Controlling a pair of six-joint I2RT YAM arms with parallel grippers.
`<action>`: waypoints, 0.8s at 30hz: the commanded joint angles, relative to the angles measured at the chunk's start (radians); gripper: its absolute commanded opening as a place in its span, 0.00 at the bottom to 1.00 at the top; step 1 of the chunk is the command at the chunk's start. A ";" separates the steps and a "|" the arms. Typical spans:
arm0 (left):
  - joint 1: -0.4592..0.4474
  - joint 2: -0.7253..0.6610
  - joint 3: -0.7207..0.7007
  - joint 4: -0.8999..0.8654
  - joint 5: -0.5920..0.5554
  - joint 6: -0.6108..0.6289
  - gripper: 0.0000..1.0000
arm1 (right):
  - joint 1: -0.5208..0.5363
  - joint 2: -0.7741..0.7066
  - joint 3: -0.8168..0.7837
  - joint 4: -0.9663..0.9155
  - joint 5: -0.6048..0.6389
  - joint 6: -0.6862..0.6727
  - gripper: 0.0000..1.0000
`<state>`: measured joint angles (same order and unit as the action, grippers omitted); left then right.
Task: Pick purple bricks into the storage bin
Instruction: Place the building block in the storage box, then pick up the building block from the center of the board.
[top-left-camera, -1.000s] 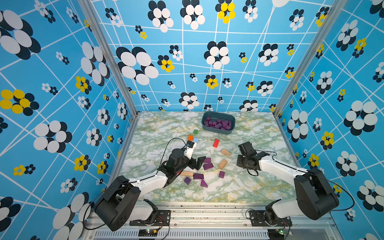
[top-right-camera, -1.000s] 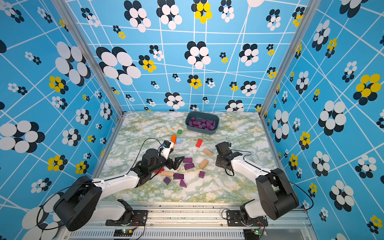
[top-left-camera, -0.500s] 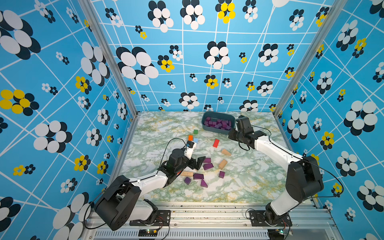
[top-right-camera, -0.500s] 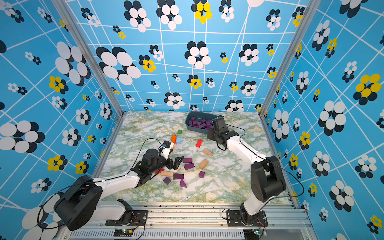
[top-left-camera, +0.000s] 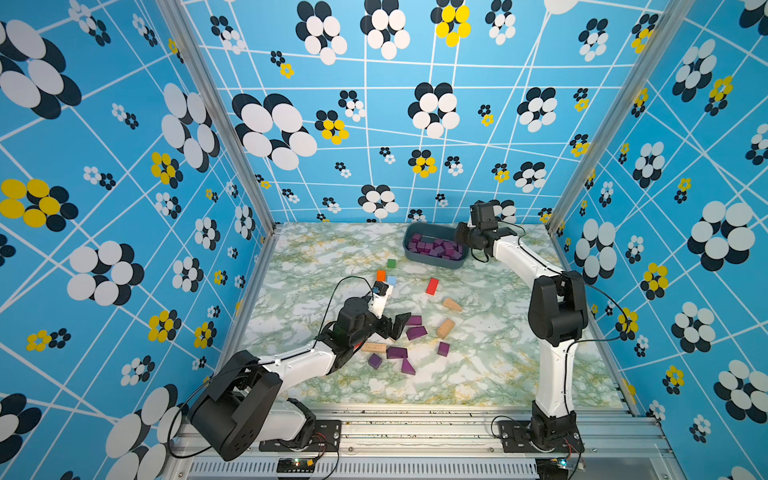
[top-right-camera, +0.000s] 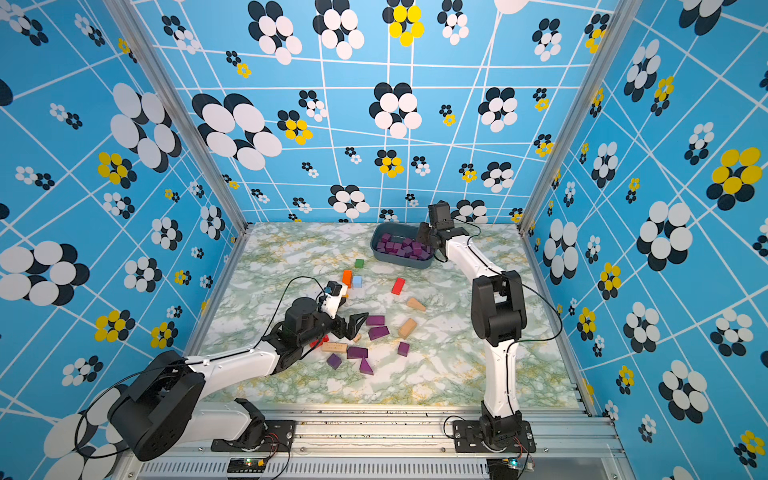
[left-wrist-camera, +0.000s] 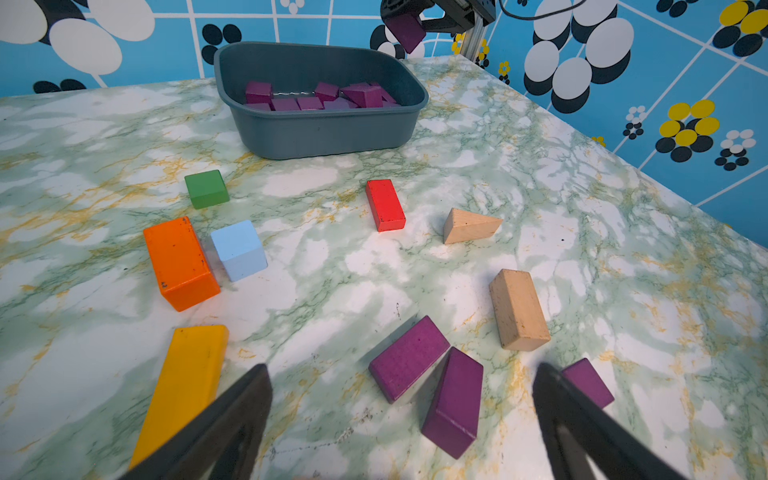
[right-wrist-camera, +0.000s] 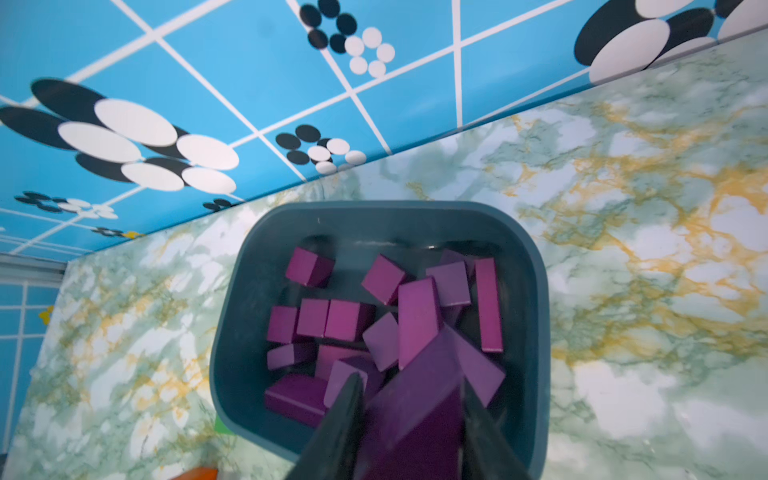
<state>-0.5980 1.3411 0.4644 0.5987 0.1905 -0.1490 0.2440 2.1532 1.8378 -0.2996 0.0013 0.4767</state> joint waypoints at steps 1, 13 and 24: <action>0.004 0.015 -0.009 0.016 0.006 0.002 0.99 | -0.003 0.016 0.048 -0.060 -0.037 -0.028 0.56; 0.007 0.052 0.018 -0.017 -0.019 -0.049 0.99 | 0.028 -0.455 -0.471 0.007 0.007 -0.123 0.63; 0.017 0.037 -0.004 0.018 -0.023 -0.051 0.99 | 0.259 -0.762 -0.923 0.040 0.019 0.023 0.64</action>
<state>-0.5903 1.3857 0.4648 0.5915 0.1677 -0.1989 0.4637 1.4044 0.9859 -0.2634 0.0212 0.4301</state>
